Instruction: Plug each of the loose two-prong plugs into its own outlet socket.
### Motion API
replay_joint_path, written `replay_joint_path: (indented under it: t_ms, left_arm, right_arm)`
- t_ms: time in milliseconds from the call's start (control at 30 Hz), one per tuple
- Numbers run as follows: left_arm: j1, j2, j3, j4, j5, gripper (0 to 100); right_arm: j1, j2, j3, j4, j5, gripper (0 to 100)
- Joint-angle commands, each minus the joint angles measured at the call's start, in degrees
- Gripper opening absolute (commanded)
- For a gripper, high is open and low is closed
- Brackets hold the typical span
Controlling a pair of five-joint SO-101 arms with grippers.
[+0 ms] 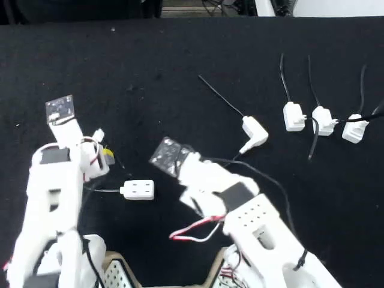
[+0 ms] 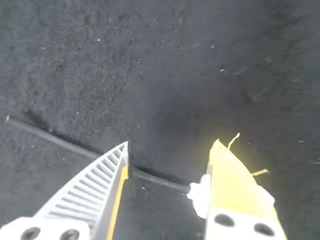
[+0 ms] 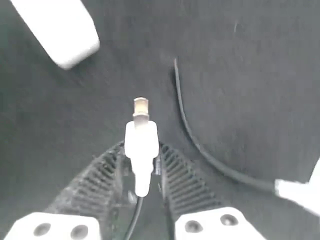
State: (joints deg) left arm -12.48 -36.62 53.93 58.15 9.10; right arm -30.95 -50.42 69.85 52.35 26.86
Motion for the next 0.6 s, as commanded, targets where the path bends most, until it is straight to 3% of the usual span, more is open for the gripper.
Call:
replay_joint_path:
  t_ms: [0, 233, 567]
  left_arm:
    - [5.85, -13.45, 3.74, -0.26, 2.64, 26]
    - [12.88, -26.55, 12.35, -4.75, 2.73, 26]
    - [16.75, -42.9, 20.18, -6.07, 5.98, 26]
  right_arm:
    - [-8.18, -2.51, 1.1, -13.27, -6.68, 1.0]
    - [-12.75, -2.51, 7.43, -28.48, -16.79, 1.1]
    - [-13.71, -2.24, 8.75, -31.21, -16.97, 1.1]
